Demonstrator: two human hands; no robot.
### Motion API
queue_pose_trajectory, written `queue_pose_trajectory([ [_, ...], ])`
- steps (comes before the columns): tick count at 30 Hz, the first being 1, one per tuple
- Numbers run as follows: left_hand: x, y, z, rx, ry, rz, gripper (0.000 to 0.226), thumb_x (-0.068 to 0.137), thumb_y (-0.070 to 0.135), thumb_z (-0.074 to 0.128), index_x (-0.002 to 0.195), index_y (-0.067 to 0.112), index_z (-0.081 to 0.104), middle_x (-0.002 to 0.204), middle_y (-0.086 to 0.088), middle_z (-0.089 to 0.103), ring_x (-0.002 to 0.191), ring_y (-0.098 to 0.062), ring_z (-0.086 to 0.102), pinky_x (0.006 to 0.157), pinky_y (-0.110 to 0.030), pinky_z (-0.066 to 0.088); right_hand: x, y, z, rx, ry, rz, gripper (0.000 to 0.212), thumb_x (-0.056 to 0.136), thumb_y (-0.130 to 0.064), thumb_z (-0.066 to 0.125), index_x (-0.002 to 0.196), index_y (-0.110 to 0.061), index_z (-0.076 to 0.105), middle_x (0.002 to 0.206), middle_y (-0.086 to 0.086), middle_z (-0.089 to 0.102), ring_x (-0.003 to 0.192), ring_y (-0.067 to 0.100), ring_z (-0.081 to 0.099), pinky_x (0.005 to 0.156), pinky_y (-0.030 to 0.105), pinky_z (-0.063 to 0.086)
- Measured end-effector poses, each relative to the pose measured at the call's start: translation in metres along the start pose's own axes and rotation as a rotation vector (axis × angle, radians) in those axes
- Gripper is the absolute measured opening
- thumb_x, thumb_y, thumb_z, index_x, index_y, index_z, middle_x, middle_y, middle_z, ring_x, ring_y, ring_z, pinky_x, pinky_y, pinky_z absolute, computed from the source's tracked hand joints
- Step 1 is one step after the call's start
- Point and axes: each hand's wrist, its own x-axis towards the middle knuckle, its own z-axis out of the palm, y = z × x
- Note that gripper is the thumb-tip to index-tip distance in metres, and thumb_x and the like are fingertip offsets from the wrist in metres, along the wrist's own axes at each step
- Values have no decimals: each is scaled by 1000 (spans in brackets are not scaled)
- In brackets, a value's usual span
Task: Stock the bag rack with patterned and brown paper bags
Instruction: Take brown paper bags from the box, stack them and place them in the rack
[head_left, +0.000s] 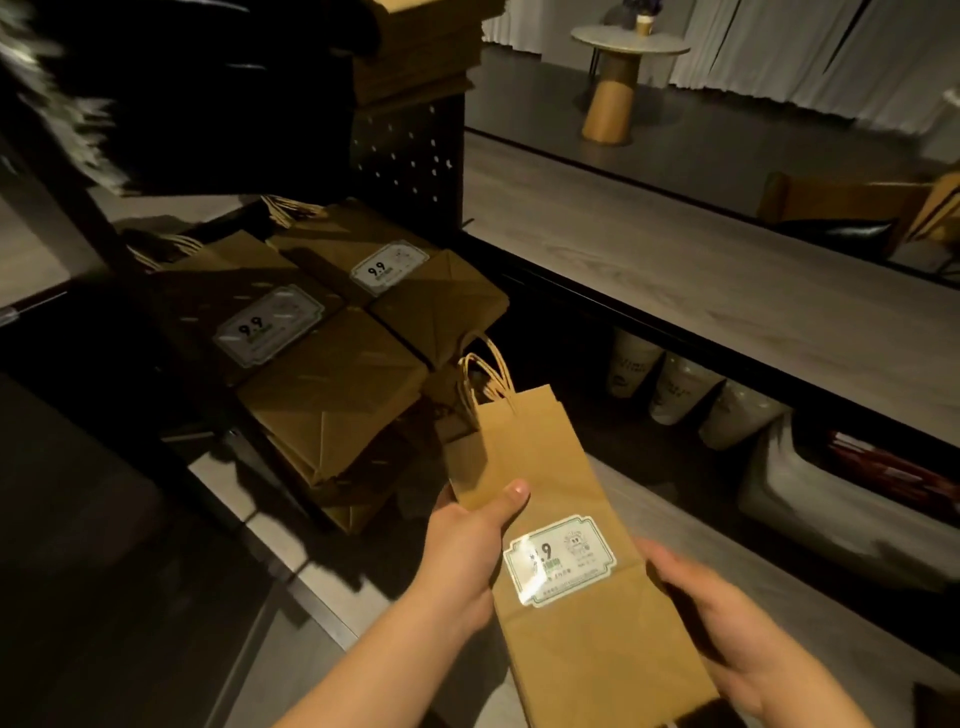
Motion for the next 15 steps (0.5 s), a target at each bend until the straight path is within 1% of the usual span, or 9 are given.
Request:
queue_pose_trajectory([
  [2,4,-12,0,-18,34,-12,43,89,9,78,127,13,59,104,-16,79,92,-37,77,89,-58,60,-2,15,-12,24,28,27,93,34,-21,107,119,0,76,127,32,68,104,44,73,96,54,57],
  [3,4,-18,2,-24,46,-7,43,89,10,78,127,15,59,104,-15,79,92,-37,78,88,-58,60,-2,22,-16,22,67,37,93,35,-17,106,121,1,75,125,32,69,104,45,73,95,54,57],
  [4,6,-24,4,-33,57,5,44,88,10,79,127,16,58,104,-14,79,91,-36,78,87,-58,61,-1,28,-19,23,118,39,93,40,-14,104,126,1,72,124,32,69,106,46,72,98,56,56],
  [6,8,-35,8,-63,99,39,43,88,10,79,125,17,58,99,-10,80,88,-33,78,83,-54,62,2,36,-22,57,247,24,80,61,-12,100,132,0,66,122,30,71,113,48,69,109,60,48],
  [7,9,-38,10,-89,125,53,40,89,9,78,122,18,57,94,-8,80,86,-31,79,79,-51,63,4,38,-22,105,320,7,71,69,-13,95,133,-2,65,120,28,72,114,47,68,110,61,46],
  [9,11,-41,13,-158,179,62,37,91,9,76,119,22,56,90,-5,80,82,-29,79,73,-47,63,9,44,-18,235,420,-29,59,75,-19,80,131,-8,65,116,24,75,115,44,69,108,62,47],
  [10,12,-42,15,-191,195,58,36,91,10,76,118,24,55,93,-6,80,82,-29,79,72,-46,63,11,48,-13,293,450,-30,56,77,-22,76,131,-13,64,115,23,76,114,43,69,107,64,48],
  [13,13,-43,19,-214,217,79,37,92,14,75,120,26,53,101,-7,77,81,-27,79,65,-40,62,14,60,9,326,412,7,53,79,-27,75,130,-20,61,114,21,77,109,47,71,99,67,52],
  [15,15,-39,20,-235,205,71,40,91,14,76,122,26,53,102,-8,78,84,-29,79,72,-46,63,17,61,14,279,409,-21,54,80,-27,76,131,-22,61,113,19,78,105,46,73,94,65,56],
])
